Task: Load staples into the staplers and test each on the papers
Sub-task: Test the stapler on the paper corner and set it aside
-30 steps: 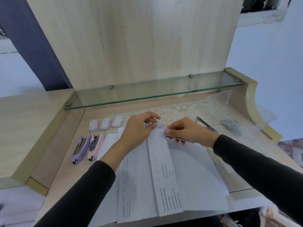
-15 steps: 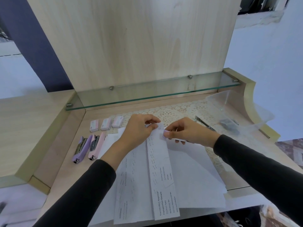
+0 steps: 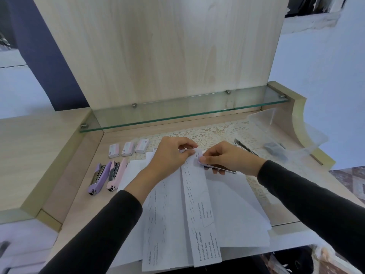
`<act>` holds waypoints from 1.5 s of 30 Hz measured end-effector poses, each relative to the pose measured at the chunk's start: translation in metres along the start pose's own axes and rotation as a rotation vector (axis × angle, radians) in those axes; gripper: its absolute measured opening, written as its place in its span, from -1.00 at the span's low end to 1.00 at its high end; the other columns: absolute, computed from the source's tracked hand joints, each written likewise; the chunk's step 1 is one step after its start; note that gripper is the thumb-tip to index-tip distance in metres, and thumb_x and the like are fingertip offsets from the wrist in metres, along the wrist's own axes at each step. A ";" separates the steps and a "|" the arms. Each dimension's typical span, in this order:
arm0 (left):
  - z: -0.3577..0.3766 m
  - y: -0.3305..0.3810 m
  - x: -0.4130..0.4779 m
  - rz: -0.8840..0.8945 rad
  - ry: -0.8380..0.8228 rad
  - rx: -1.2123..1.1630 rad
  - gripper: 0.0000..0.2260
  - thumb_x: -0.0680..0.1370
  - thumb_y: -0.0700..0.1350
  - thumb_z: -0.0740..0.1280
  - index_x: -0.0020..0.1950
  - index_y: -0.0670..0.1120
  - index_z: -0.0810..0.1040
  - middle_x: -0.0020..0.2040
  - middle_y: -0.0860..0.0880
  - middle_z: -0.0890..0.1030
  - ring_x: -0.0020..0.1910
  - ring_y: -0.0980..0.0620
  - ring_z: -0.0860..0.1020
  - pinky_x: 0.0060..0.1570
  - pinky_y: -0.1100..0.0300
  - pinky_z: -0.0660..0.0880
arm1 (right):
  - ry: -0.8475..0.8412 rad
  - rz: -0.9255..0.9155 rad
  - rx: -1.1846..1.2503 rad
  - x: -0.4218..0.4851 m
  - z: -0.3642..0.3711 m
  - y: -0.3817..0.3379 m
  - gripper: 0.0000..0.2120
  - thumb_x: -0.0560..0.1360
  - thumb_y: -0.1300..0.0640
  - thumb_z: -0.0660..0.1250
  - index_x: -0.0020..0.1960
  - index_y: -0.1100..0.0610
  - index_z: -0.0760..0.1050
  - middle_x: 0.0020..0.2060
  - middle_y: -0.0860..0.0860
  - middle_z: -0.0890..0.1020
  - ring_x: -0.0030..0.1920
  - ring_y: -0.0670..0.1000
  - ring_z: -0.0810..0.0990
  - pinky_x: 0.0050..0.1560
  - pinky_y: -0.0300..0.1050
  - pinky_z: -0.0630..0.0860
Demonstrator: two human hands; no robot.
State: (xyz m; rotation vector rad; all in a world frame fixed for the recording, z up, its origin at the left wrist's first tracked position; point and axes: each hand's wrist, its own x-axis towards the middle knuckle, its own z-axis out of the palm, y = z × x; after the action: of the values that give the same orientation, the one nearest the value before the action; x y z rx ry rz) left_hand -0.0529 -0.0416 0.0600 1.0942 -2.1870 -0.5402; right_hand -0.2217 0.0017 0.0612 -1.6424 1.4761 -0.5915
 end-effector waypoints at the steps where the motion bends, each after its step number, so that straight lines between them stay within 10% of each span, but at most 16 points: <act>1: 0.000 0.000 0.000 0.005 0.001 -0.002 -0.86 0.45 -0.24 0.40 -0.01 -0.13 0.64 -0.06 -0.04 0.66 -0.21 0.27 0.51 -0.13 0.62 0.36 | 0.014 -0.017 -0.004 0.000 0.001 0.000 -0.67 0.46 -0.04 0.30 -0.18 0.25 0.57 -0.45 -0.03 0.57 -0.48 -0.10 0.45 -0.36 -0.17 0.40; 8: -0.002 -0.007 -0.008 -0.050 0.076 0.101 -0.78 0.48 -0.04 0.37 0.09 -0.05 0.59 -0.04 0.04 0.63 -0.12 0.15 0.51 0.06 0.22 0.43 | 0.122 -0.113 -0.097 -0.002 0.006 0.003 -0.73 0.46 0.04 0.33 -0.20 0.28 0.52 -0.43 -0.02 0.48 -0.53 -0.23 0.45 -0.52 -0.48 0.31; 13: 0.000 -0.017 -0.012 -0.125 0.068 0.086 -0.87 0.48 -0.06 0.36 -0.07 -0.10 0.63 -0.13 0.04 0.64 -0.09 0.05 0.55 0.13 -0.07 0.41 | 0.150 -0.169 -0.161 -0.001 0.008 0.008 -0.67 0.44 0.00 0.34 -0.06 0.29 0.56 -0.15 0.21 0.61 -0.30 -0.05 0.44 -0.31 -0.28 0.36; 20: 0.004 -0.015 -0.011 0.001 0.225 0.079 -0.92 0.45 -0.14 0.41 -0.15 -0.14 0.65 -0.18 -0.02 0.67 -0.20 0.05 0.53 0.06 -0.07 0.41 | 0.200 -0.203 -0.215 -0.002 0.005 0.004 -0.76 0.42 -0.05 0.34 -0.35 -0.04 0.37 -0.35 -0.10 0.45 -0.31 -0.11 0.38 -0.31 -0.30 0.27; 27: 0.005 -0.009 -0.012 0.057 0.266 0.093 -0.87 0.48 -0.14 0.37 -0.02 -0.12 0.65 -0.04 -0.01 0.66 -0.20 0.31 0.38 0.01 0.24 0.15 | 0.238 -0.235 -0.235 -0.004 0.005 0.000 -0.63 0.42 -0.02 0.35 -0.42 0.06 0.25 -0.42 -0.01 0.33 -0.38 -0.05 0.26 -0.34 -0.23 0.18; 45: 0.003 -0.007 -0.013 0.136 0.224 0.105 -0.81 0.44 -0.05 0.33 -0.08 -0.10 0.68 -0.12 -0.03 0.69 -0.14 0.07 0.57 0.03 0.10 0.26 | 0.259 -0.226 -0.257 -0.006 0.007 -0.002 -0.61 0.43 0.01 0.35 -0.42 0.07 0.22 -0.42 -0.02 0.34 -0.38 -0.07 0.27 -0.34 -0.23 0.20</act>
State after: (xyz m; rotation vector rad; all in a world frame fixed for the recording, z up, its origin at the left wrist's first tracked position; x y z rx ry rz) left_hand -0.0452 -0.0349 0.0497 0.9994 -2.0916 -0.2325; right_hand -0.2159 0.0097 0.0603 -2.0108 1.6157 -0.7903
